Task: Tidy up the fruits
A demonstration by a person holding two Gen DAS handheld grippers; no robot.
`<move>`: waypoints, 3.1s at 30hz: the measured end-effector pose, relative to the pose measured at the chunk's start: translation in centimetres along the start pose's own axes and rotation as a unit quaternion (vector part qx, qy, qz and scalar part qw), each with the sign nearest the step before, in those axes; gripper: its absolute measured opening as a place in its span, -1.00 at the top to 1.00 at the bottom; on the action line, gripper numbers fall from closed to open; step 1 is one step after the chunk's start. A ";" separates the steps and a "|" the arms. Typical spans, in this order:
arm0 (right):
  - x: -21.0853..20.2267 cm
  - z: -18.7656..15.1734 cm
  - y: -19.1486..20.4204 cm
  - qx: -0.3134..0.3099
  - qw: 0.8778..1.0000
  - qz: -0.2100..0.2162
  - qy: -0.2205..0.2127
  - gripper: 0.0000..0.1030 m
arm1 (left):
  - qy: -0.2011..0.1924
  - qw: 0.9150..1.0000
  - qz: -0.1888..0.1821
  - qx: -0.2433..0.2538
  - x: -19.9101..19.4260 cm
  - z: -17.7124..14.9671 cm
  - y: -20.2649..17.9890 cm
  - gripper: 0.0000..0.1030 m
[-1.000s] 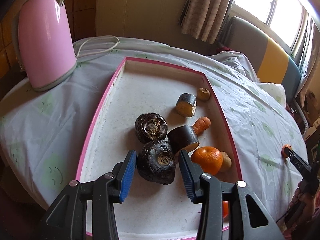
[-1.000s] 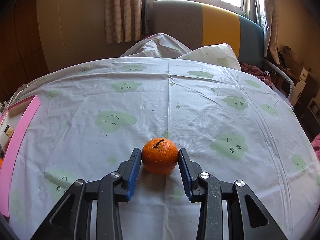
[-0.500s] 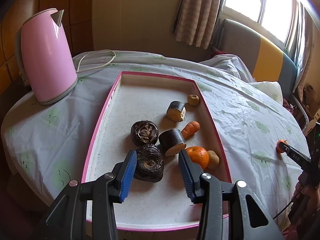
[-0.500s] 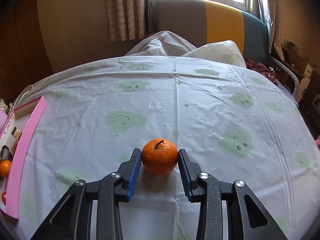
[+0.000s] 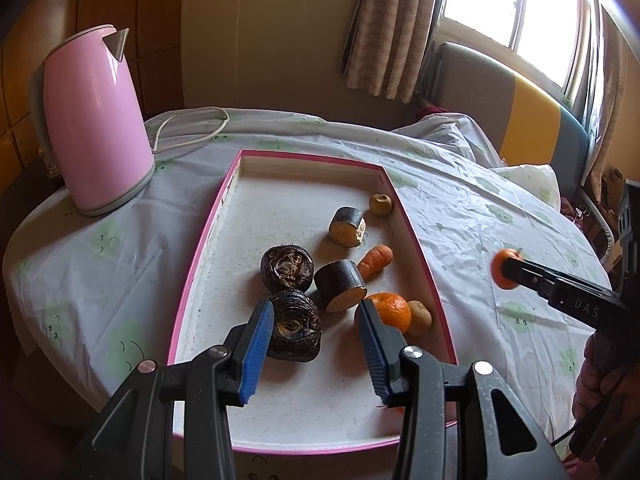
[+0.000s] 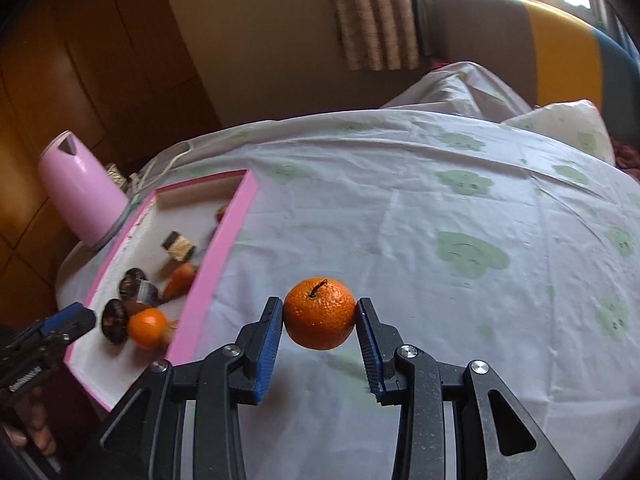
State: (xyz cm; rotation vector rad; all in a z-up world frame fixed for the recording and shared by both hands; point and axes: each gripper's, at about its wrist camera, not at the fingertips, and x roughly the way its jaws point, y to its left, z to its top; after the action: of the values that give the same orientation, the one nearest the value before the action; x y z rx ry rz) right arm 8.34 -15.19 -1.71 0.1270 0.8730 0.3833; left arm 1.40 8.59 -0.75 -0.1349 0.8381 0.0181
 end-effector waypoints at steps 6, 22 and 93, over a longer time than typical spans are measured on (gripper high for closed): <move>2.1 1.6 6.3 -0.062 0.995 0.072 0.023 0.27 | -0.001 1.000 0.006 -0.006 0.1 0.0 0.8 0.14; 9.3 3.7 11.9 -0.116 0.989 0.065 0.062 0.21 | -0.009 0.999 0.024 -0.020 -0.2 0.1 2.2 0.14; -3.0 -5.1 9.1 -0.045 0.991 -0.103 -0.079 -0.71 | -0.103 0.991 0.086 -0.004 -6.2 -1.0 -1.1 -0.04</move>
State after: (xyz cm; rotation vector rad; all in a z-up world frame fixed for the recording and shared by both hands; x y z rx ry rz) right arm 0.20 -8.16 -0.36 -0.0170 0.7034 0.2162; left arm -3.37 7.60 3.30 -0.0657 0.6416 0.1939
